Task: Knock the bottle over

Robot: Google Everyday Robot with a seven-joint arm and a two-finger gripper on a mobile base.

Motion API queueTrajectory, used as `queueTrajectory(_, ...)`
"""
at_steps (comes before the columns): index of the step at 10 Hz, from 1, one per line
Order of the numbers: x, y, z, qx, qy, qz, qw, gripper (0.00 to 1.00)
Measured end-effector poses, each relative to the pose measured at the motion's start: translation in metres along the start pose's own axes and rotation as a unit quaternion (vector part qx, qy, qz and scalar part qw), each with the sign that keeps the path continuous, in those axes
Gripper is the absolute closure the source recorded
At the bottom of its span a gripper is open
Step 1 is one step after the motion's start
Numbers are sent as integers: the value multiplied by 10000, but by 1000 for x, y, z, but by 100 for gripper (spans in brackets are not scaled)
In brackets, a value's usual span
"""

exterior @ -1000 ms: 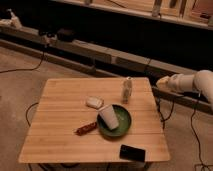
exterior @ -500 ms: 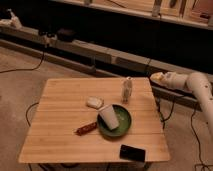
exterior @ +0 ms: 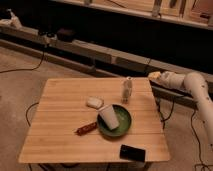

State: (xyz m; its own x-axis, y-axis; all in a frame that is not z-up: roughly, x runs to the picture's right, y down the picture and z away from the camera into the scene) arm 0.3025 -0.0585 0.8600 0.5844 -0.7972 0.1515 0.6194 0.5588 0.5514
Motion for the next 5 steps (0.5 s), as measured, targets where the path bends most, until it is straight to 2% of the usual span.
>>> queueTrajectory(1, -2, -2, 2, 21, -42, -12, 10000, 91)
queueTrajectory(5, -31, -29, 26, 452, -478, -147, 9977, 91)
